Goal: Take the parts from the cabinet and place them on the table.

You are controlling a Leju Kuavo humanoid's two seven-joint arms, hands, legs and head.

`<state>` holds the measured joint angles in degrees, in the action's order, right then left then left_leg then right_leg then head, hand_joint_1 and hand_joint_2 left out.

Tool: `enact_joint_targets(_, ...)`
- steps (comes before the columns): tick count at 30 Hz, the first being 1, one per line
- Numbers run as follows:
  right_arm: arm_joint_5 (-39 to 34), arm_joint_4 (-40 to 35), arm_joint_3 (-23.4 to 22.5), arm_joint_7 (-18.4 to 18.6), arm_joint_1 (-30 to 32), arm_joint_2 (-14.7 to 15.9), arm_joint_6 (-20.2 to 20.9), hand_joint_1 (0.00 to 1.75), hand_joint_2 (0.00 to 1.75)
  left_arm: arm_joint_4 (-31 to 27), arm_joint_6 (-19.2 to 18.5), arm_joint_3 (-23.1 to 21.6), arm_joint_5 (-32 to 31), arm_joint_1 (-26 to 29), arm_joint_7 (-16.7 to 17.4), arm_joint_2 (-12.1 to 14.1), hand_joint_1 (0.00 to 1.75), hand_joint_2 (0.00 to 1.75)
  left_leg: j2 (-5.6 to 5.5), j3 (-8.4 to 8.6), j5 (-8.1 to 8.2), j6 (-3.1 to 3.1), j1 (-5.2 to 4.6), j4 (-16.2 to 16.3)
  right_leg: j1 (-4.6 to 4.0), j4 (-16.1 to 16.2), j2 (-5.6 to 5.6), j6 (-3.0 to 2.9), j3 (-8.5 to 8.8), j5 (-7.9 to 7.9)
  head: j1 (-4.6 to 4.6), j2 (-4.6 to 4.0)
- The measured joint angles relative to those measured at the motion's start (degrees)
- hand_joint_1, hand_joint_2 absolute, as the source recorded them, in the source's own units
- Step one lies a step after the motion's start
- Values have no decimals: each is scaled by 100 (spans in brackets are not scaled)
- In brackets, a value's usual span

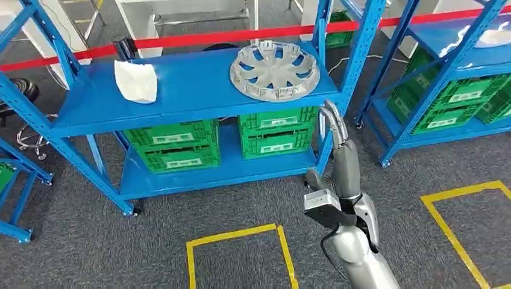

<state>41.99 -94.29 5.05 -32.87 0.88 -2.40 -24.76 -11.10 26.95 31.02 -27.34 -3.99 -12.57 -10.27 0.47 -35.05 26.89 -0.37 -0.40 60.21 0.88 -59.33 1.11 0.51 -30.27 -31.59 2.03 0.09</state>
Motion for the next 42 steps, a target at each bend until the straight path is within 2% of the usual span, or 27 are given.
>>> enact_joint_targets(3, -37, -52, -2, -28, 15, 2, 0, 0, 0, -2, 0, 22, 9, 10, -18, -4, 0, 0, -54, 129, -7, 99, 57, -136, 11, -106, -22, 93, 44, -91, 26, 0)
enact_joint_targets(4, -53, -55, -4, -37, 11, 0, 2, 0, 0, -2, -2, 35, 11, 0, -18, -4, 0, 0, -56, 159, 6, 136, 58, -147, 7, -422, -51, 99, -132, -240, 35, 0)
enact_joint_targets(6, -68, -52, -7, -46, 44, 2, 15, 0, 0, 0, -9, 39, 18, -7, -33, -4, 0, 0, -78, 193, 52, 179, 46, -144, 8, -1324, -72, 120, -695, -543, 46, 0)
enact_joint_targets(7, -81, -52, -11, -61, 50, 2, 15, 0, 0, 0, -9, 44, 24, -1, -31, -4, 0, 0, -92, 213, 82, 181, 40, -142, 7, -1646, -78, 126, -944, -585, 46, -2)
enact_joint_targets(8, -85, -46, -11, -74, 48, 0, 15, 0, 0, 0, -9, 52, 24, 6, -31, -2, 0, 0, -109, 246, 114, 176, 39, -139, 10, -1731, -78, 131, -1087, -485, 46, 0)
enact_joint_targets(10, -88, -46, -11, -83, 46, 0, 17, 0, 0, 0, -11, 70, 24, 6, -33, -2, 0, 0, -149, 348, 185, 156, 41, -134, 15, -1157, -78, 124, -956, 58, 50, 0)
enact_joint_targets(11, -96, -46, -11, -92, 36, 0, 15, 0, 0, 0, -15, 72, 24, 4, -33, -4, 0, 0, -166, 418, 234, 141, 44, -130, 15, -587, -78, 109, -733, 409, 53, 0)
enact_joint_targets(12, -101, -44, -11, -94, 22, 0, 15, 0, 0, 0, -15, 74, 24, 7, -37, -4, 0, 0, -176, 437, 282, 118, 43, -127, 14, -116, -86, 85, -568, 601, 55, 0)
enact_joint_targets(13, -101, -35, -11, -94, 8, 0, 18, 0, 0, 0, -15, 79, 24, -4, -48, -4, 0, 0, -181, 442, 325, 76, 2, -113, -23, -71, -99, 69, -506, 460, 44, -2)
enact_joint_targets(16, -144, -35, -11, -116, 1, 0, 37, 0, 0, 0, -30, 81, 22, -5, -66, -2, 0, 0, -190, 480, 380, -12, 34, -172, -44, -54, -100, -41, -467, 423, 46, 0)
enact_joint_targets(18, -160, -39, -11, -118, -8, -2, 70, 0, 0, -15, -44, 81, 9, -8, -77, 7, 0, 0, -166, 537, 447, -87, 45, -93, -3, 19, -98, -115, -361, 417, 46, -2)
enact_joint_targets(19, -160, -39, -13, -118, -18, -2, 74, 0, 0, -15, -44, 81, 4, -15, -83, 7, 0, 0, -130, 402, 563, -121, 42, 190, 5, 29, -90, -163, -302, 382, 0, 0)
enact_joint_targets(21, -153, -37, -11, -116, -16, -11, 96, 0, 0, -13, -46, 81, -2, -13, -81, 11, 0, 0, -107, -129, 908, -168, 64, 1099, 4, 31, -63, -185, -220, 304, -2, -2)
enact_joint_targets(22, -151, -37, -11, -111, -15, -13, 98, 0, 0, -13, -46, 83, -4, -1, -81, 13, 0, 0, -101, -420, 1002, -181, 65, 1523, 4, 30, -63, -188, -176, 259, 0, 0)
enact_joint_targets(23, -151, -37, -11, -111, -15, -13, 96, 0, 0, -11, -46, 83, -7, 12, -79, 13, 0, 0, -99, -602, 957, -181, 65, 1707, 4, 30, -64, -187, -128, 217, 0, 0)
enact_joint_targets(24, -145, -37, -11, -109, -15, -13, 96, 0, 0, -9, -46, 85, -15, 22, -79, 13, 0, 0, -97, -642, 755, -176, 66, 1608, 5, 30, -68, -180, -62, 169, -2, 0)
enact_joint_targets(25, -138, -37, -11, -109, -16, -13, 96, 0, 0, -9, -46, 85, -33, 21, -79, 20, 0, 0, -96, -551, 434, -158, 65, 1253, 7, 31, -70, -167, 15, 115, -2, 0)
enact_joint_targets(27, -133, -37, -11, -109, -21, -15, 96, 0, 0, -9, -50, 85, -63, 18, -83, 35, 0, 0, -62, -160, -234, -106, 61, 187, 12, 39, -64, -122, 184, -5, -2, 0)
enact_joint_targets(29, -133, -39, -11, -109, -26, -15, 94, 0, 0, -7, -68, 85, -96, 2, -83, 37, 0, 0, -53, -14, -71, -33, 10, -19, -16, 58, -71, -30, 199, -109, -24, 0)
enact_joint_targets(31, -131, -39, -11, -107, -21, -17, 94, 0, 0, -7, -74, 85, -116, 1, -90, 39, 0, 0, -65, -49, -41, 59, 15, -71, -21, 44, -69, 55, 286, -47, -13, 0)
enact_joint_targets(32, -136, -39, -11, -109, -19, -18, 96, 0, 0, -7, -79, 85, -133, 2, -92, 39, 0, 0, -84, 34, -19, 107, 15, -73, -8, 49, -65, 75, 326, -48, -17, 0)
enact_joint_targets(34, -149, -42, -11, -122, -19, -15, 98, 0, 0, -13, -94, 85, -166, 1, -105, 44, 0, 0, -97, 188, 29, 190, 31, -118, 10, -287, -83, 106, 182, -127, 4, 0)
enact_joint_targets(36, -184, -41, -11, -122, 11, -20, 98, 0, 0, -15, -94, 85, -179, -17, -123, 46, 0, 0, -113, 258, 103, 237, 20, -120, 0, -1133, -98, 142, -389, -405, 31, 0)
enact_joint_targets(38, -212, -41, -11, -166, 62, -20, 98, 0, 0, -15, -94, 85, -177, 0, -140, 48, 0, 0, -131, 346, 200, 234, -2, -119, -2, -1681, -101, 116, -912, -664, 33, 0)
enact_joint_targets(39, -243, -42, -11, -190, 79, -20, 101, 0, 0, -15, -94, 87, -173, 6, -151, 52, 0, 0, -138, 410, 248, 230, -9, -119, -1, -1617, -100, 118, -999, -595, 35, -2)
enact_joint_targets(40, -254, -41, -11, -205, 91, -20, 101, 0, 0, -15, -94, 87, -170, 5, -158, 52, 0, 0, -148, 484, 302, 227, -15, -119, -2, -1358, -101, 102, -979, -402, 35, 0)
enact_joint_targets(42, -265, -41, -11, -212, 100, -20, 107, 0, 0, -15, -94, 87, -170, -2, -177, 52, 0, 0, -154, 654, 427, 211, -24, -121, -10, -418, -101, 52, -729, 324, 39, 0)
